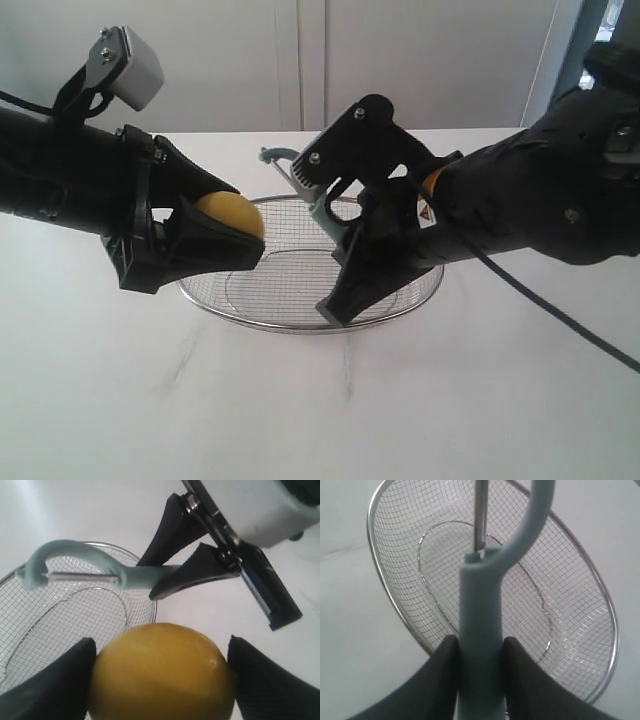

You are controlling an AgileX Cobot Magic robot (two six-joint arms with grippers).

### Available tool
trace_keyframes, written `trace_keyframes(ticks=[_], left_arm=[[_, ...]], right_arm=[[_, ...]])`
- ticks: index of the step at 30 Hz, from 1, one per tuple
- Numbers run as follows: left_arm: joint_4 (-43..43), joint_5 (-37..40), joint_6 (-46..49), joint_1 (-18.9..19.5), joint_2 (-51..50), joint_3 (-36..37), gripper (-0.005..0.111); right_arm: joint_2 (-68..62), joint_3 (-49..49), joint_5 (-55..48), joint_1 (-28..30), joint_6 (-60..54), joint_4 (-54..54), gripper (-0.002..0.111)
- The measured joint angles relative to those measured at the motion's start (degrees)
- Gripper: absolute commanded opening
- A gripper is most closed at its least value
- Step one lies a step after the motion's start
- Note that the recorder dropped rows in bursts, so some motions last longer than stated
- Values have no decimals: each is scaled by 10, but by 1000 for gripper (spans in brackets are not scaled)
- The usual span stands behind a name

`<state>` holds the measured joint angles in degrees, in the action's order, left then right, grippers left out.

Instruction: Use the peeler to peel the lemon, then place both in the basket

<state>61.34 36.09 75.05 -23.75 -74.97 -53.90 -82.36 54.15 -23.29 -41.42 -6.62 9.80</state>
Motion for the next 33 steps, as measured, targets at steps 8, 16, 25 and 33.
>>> trace_keyframes(ticks=[8, 16, 25, 33], left_arm=[[4, 1, -10, 0, 0, 0, 0], [4, -2, -42, 0, 0, 0, 0], [6, -12, -51, 0, 0, 0, 0], [6, -35, -56, 0, 0, 0, 0]], right_arm=[[-3, 0, 11, -49, 2, 0, 0], [1, 0, 11, -49, 12, 11, 0], [10, 0, 10, -51, 137, 132, 0], [10, 0, 10, -54, 141, 129, 0]])
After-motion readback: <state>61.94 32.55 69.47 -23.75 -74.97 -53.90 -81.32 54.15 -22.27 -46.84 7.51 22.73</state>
